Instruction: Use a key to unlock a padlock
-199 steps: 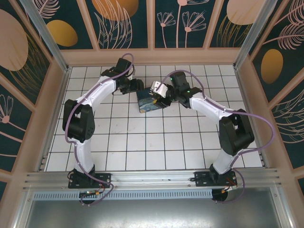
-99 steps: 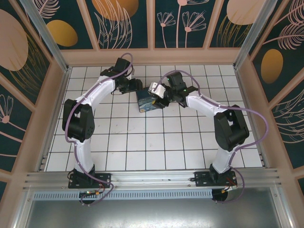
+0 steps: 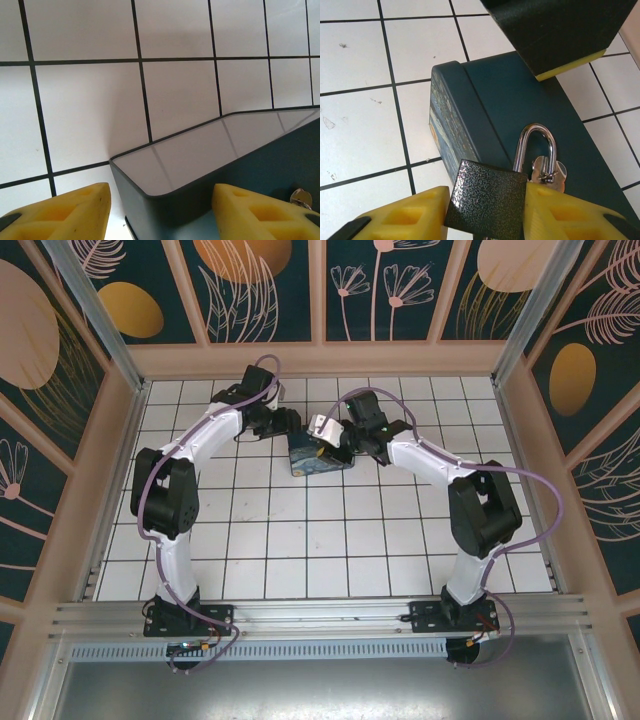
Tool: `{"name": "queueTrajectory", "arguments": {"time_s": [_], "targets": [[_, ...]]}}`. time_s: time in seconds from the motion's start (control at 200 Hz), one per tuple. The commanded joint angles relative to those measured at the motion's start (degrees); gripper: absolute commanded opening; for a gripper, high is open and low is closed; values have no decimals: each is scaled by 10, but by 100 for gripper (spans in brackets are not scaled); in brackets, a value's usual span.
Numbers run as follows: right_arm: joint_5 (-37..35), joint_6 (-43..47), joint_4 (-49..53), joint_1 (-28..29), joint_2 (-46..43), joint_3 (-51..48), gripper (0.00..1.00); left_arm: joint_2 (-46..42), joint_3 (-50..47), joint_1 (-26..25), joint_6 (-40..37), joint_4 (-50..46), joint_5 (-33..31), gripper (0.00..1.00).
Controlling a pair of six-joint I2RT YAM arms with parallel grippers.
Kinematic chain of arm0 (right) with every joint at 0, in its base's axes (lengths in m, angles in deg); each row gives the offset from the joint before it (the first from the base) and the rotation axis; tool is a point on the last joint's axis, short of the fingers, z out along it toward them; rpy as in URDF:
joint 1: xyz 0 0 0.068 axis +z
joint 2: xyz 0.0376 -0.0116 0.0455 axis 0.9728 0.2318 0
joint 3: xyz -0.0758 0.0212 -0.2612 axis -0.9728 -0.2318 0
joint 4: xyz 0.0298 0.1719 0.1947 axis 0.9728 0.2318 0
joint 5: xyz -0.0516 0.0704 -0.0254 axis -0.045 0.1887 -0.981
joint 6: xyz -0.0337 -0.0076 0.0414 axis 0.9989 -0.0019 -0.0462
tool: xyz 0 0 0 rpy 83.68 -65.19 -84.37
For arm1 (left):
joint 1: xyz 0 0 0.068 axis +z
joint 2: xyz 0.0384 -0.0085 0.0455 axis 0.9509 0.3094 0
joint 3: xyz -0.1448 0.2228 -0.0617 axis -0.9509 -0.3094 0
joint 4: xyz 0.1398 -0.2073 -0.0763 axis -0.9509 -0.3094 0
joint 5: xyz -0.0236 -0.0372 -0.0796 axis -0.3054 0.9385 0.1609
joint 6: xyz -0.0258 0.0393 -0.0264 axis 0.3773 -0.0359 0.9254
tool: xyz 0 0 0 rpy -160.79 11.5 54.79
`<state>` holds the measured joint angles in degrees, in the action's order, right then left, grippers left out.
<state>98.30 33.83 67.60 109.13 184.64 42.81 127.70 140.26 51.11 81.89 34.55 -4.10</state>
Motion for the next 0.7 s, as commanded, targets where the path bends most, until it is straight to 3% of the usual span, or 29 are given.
{"name": "queueTrajectory", "arguments": {"time_s": [0.0, 0.3, 0.465, 0.696], "targets": [[-4, 7, 16, 14, 7, 19, 34, 13, -7, 1, -13, -6, 8, 56], [-12, -27, -10, 25, 11, 30, 35, 5, -23, -7, -41, -1, 44, 55], [-116, -102, -128, 28, -3, -26, 48, -2, -33, -11, -54, -3, 45, 54], [-143, -110, -177, 22, -31, -68, 45, 0, -38, -10, -48, -2, 36, 53]]}}
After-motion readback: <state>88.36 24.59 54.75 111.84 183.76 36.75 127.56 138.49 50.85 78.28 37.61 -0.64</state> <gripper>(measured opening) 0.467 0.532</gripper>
